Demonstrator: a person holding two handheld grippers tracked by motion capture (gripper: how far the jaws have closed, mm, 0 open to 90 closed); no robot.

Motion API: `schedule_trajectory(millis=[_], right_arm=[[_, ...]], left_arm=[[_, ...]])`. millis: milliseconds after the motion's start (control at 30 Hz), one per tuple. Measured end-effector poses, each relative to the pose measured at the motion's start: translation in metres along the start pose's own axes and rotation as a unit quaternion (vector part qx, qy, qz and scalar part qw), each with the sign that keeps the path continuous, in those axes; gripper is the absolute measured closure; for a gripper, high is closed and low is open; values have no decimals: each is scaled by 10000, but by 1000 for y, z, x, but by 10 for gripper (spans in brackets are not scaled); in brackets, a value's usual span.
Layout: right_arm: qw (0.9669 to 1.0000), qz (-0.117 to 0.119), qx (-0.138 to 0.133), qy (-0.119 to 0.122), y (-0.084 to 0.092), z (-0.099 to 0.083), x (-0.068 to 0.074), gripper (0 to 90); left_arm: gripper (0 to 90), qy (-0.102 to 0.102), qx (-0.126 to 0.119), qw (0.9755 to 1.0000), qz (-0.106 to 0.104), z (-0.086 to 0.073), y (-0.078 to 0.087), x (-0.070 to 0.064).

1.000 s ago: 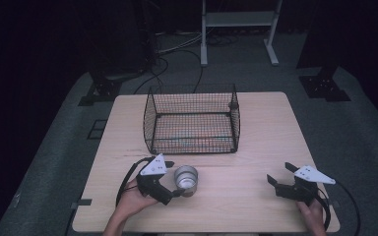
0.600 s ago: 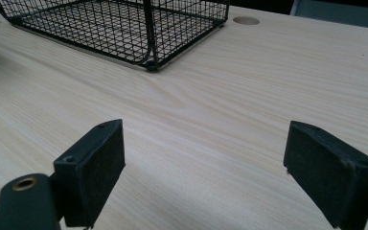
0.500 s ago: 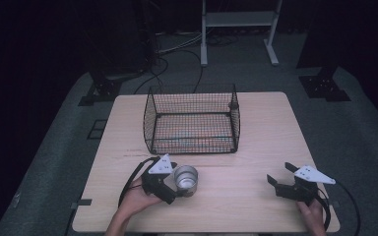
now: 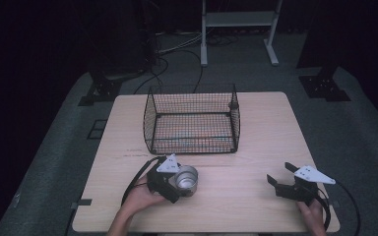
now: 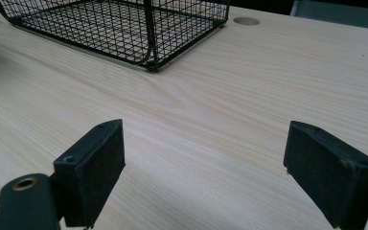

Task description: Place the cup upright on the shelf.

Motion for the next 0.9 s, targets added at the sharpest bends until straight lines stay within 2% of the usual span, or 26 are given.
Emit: schedule_trajectory(millis=[233,433,500,567,900], right_arm=[[10000,3,-8,0,0,0,0,134],[10000,5,-10,-1,0,0,0,134],[10000,5,-10,-1,0,0,0,134],[10000,8,-9,-3,0,0,0,134],[10000,8,-14,-5,0,0,0,134]], left_arm=[[14,36,86,10000,7,0,-5,2],[67,-25,147,9999,-31,0,-9,3],[138,-53,118,9999,-70,0,-10,2],[158,-119,112,9998,-67,1,-10,1],[177,-119,14,9998,-156,4,-9,1]])
Point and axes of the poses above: each handheld gripper's, and its own axes: y roughly backward along the jaws, z roughly out of its top, x roughly to its left, the point moved 3 cm from there along -y, roughly forward along the jaws, and after that the axes turned 5 degrees about -z, right-handed, at the moved point
